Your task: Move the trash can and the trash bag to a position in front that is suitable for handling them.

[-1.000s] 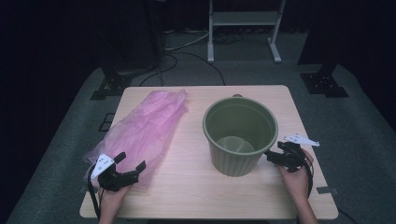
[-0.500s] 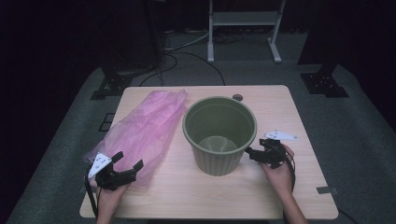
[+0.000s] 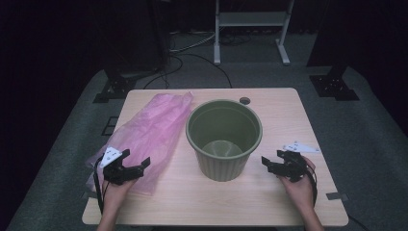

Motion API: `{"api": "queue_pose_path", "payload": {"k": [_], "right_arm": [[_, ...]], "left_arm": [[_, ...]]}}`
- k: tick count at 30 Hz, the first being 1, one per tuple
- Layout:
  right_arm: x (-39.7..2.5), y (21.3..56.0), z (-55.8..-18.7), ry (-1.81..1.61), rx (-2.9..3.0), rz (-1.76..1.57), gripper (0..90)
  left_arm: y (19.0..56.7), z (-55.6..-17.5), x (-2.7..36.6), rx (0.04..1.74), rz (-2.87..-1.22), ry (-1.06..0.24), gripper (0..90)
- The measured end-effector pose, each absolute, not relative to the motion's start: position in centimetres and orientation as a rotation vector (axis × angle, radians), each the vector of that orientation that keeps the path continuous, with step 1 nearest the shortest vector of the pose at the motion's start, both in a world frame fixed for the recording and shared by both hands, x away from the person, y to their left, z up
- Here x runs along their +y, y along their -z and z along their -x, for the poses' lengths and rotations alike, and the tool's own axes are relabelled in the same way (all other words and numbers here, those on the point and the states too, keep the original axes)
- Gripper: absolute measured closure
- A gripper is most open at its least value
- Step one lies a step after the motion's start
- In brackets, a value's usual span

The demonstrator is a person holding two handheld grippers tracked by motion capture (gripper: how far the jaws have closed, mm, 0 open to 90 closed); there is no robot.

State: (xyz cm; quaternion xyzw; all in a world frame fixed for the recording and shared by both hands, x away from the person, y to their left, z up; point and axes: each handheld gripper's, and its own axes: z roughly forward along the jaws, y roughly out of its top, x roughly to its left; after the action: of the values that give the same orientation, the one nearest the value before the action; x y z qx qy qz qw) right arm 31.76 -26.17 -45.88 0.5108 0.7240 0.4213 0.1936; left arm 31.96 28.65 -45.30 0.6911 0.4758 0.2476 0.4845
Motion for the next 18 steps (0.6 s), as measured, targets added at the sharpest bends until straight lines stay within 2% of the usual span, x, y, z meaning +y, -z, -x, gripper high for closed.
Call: {"api": "queue_pose_path", "payload": {"k": [8,14,18], "right_arm": [[-28.2,46.5,-30.3,-1.196,1.998,-1.465,26.1],[-28.7,46.8,-30.1,-1.203,1.996,-1.467,26.1],[-28.8,46.7,-29.9,-1.208,1.987,-1.458,26.1]], "left_arm": [[46.0,-36.3,28.6,1.249,-1.773,-0.605,6.0],[47.5,-37.8,28.0,1.311,-1.939,-0.562,14.0],[47.9,-37.7,27.7,1.295,-2.000,-0.597,19.9]]}}
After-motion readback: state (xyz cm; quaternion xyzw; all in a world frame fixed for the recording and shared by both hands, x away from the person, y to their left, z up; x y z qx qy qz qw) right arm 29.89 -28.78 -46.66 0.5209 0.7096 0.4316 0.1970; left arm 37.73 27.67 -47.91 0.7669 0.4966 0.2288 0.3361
